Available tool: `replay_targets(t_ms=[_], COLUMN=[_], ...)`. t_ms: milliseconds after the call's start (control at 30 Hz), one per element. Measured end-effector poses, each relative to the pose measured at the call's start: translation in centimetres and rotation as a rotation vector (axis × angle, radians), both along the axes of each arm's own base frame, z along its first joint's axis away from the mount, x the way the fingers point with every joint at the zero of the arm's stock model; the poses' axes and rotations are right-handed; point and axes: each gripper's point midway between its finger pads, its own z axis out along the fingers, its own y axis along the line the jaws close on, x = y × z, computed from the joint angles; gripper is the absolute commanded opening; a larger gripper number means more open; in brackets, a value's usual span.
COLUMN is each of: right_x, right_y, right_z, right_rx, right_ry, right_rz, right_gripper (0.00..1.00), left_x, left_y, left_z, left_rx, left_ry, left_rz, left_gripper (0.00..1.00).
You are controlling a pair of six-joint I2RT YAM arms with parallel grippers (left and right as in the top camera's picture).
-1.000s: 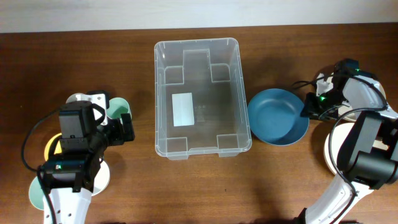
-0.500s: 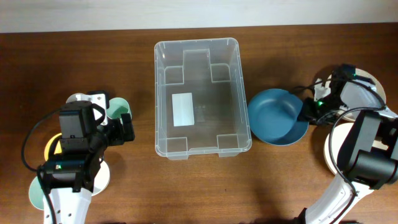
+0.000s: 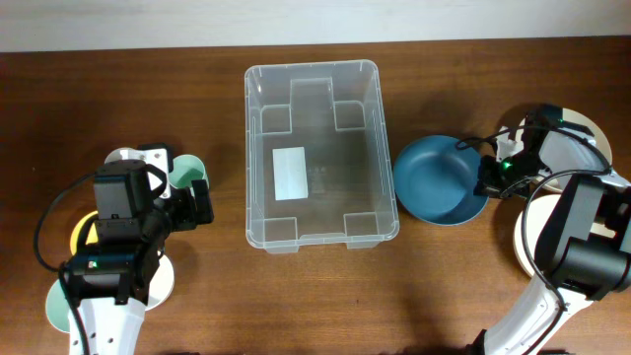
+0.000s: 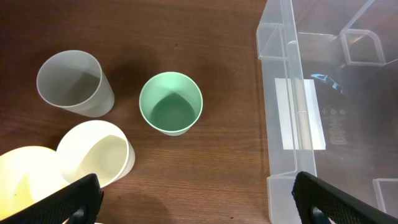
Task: Pack container
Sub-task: 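Lift the blue plate with the right gripper and lower it into the container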
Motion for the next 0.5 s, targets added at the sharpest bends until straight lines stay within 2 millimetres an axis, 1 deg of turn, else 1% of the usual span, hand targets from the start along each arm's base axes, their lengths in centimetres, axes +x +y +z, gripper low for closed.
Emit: replay_targets(t_ms=[233,333,400,467,500], right_x=[0.5,1.7,2.7,3.6,4.2], right_y=[0.2,-0.2,-0.6,-1.0,-1.2], right_z=[0.4,1.4,2.7,4.7,6.1], right_rx=[0.024,0.016,0.001,-0.015,-0.024], right_ry=[0.004,-0.022,-0.057,-0.108,-0.143], right_rz=[-0.073,-0.119,-0.15,-0.171,-0.178], right_gripper=[0.04,0.04,0.04,0.03,0.04], left_x=[0.0,0.0,0.0,0.0,0.0], left_y=[0.0,0.0,0.0,0.0,0.0], left_z=[0.0,0.0,0.0,0.0,0.0], left_rx=[0.0,0.0,0.0,0.0,0.0], left_ry=[0.0,0.0,0.0,0.0,0.0], left_rz=[0.0,0.0,0.0,0.0,0.0], left_gripper=[1.0,1.0,1.0,1.0,1.0])
